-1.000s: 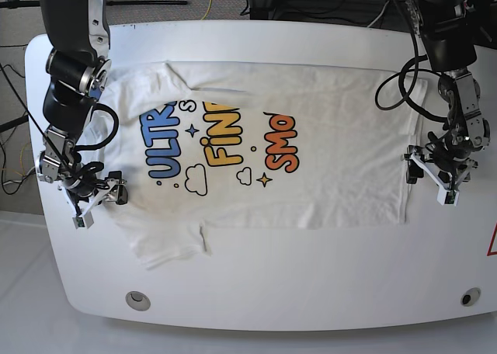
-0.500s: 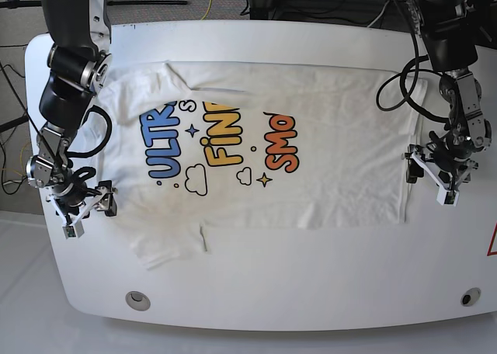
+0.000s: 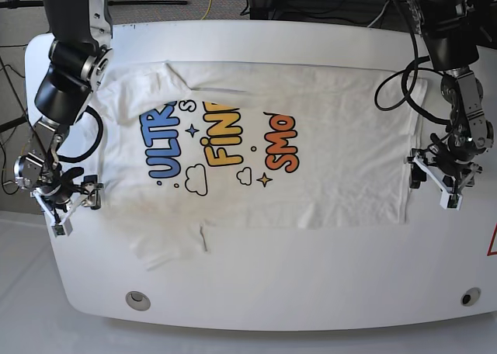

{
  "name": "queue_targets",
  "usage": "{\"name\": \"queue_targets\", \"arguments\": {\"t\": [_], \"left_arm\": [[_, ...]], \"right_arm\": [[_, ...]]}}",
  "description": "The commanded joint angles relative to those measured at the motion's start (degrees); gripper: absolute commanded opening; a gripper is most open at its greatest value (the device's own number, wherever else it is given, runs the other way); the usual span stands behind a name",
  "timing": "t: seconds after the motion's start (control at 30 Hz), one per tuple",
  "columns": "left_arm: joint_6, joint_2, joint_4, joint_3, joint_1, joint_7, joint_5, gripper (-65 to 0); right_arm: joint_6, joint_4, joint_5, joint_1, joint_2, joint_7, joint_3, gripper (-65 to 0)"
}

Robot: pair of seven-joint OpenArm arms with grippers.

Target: Fold the T-shirt properly

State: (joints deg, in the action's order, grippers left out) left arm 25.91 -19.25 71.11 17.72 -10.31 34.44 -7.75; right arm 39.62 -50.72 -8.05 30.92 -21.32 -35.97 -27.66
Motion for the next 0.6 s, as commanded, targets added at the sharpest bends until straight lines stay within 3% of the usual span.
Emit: {"name": "queue_targets", "arguments": {"t": [0.0,0.17,0.57], "left_arm": [[0.0,-0.7,1.9,0.2,-0.9,-1.6,-0.4,-20.5],[0.0,-0.6,1.5,0.1,-1.0,-1.9,-0.4,-20.5],[0.4,-0.8,1.4,0.4,-0.8,-1.7,-0.8,-20.4]], "right_arm": [[0.4,1.2,0.9,0.3,-0.6,4.1,0.2,-22.6],[0.4,6.4,2.0,-0.2,-0.2,11.8,0.7,-22.6],[0.4,10.6,2.8,0.8,-0.8,15.6,1.7,-22.6]]}}
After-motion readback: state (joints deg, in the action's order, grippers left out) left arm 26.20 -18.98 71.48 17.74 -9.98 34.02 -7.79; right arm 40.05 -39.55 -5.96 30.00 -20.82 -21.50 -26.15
